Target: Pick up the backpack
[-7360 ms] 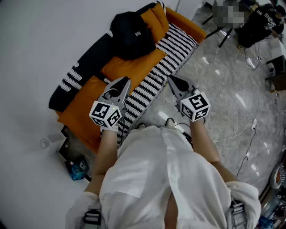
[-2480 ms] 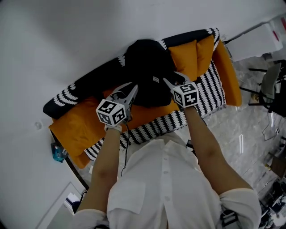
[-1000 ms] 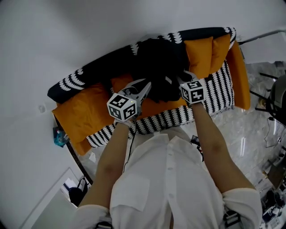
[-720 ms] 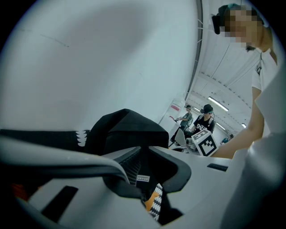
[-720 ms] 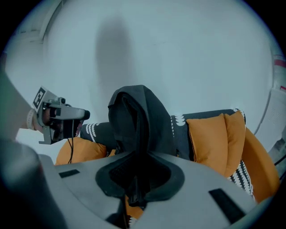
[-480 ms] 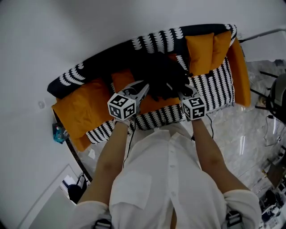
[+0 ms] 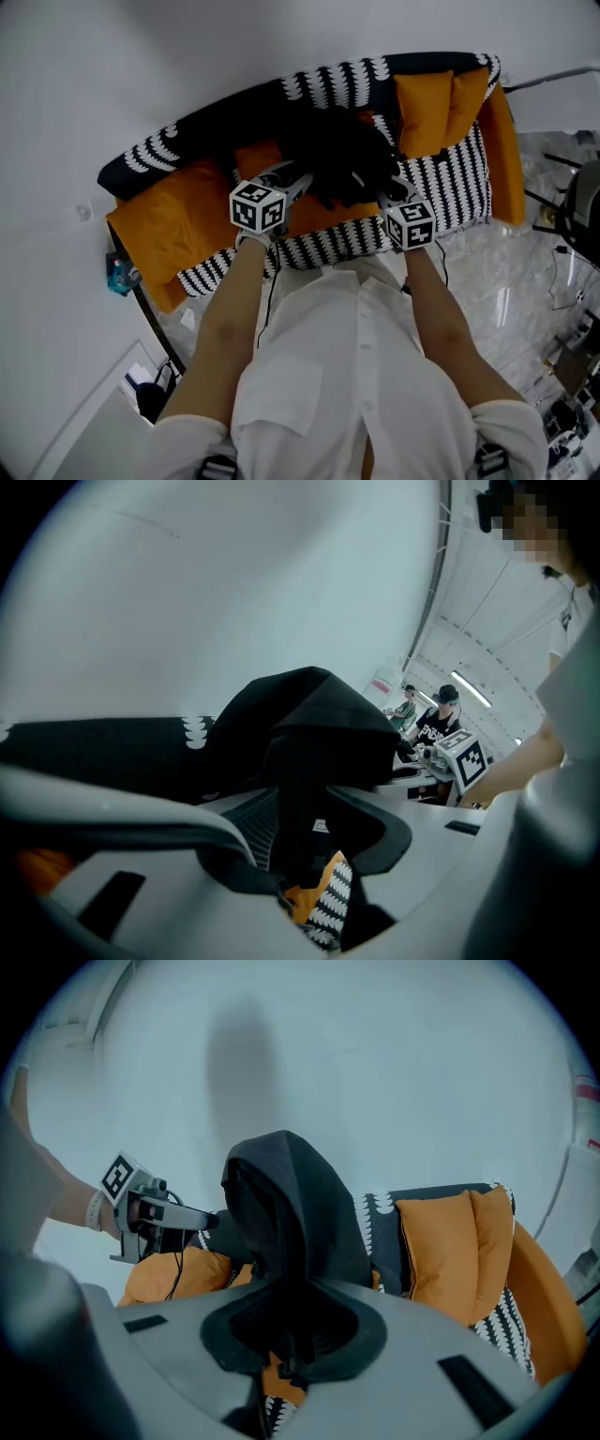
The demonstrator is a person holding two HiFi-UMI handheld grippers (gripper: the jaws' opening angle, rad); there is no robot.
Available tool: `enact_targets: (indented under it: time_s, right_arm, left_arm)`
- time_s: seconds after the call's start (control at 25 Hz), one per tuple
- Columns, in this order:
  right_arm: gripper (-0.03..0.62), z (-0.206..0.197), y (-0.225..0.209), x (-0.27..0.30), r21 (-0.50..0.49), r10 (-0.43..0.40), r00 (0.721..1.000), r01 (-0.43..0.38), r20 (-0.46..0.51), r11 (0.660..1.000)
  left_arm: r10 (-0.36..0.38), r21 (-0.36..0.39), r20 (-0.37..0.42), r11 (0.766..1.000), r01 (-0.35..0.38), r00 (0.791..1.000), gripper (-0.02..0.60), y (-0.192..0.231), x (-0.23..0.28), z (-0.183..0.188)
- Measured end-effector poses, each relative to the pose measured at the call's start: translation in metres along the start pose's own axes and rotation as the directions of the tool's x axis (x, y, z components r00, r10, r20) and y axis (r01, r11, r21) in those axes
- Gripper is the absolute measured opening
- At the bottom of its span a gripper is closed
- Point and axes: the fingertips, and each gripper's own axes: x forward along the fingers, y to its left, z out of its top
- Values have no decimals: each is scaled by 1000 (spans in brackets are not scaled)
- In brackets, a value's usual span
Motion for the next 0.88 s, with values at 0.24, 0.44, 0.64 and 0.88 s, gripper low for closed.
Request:
enact_targets:
  time_s: [0.24,0.44,0.64,0.88]
  right_arm:
    - [57,-6,8,-4,-23,17,1000,-17,-17,1000]
    - [57,-12,14,-9,-34,43,999,-44,-23,998]
    - [57,-14,16,-11,-41,56,998,-57,-30,998]
    - [57,-15,15,-9,-49,60,998,-61,-36,997]
  left_arm:
    - [102,184,-54,979,-91,993,259,21,16,4]
    - [153,356,-106,929,-106,983,298,25,22,4]
    - [124,462,-182,887,-27,976,298,14,32,-3]
    - [108,515,-198,857,10,974,293,2,44,3]
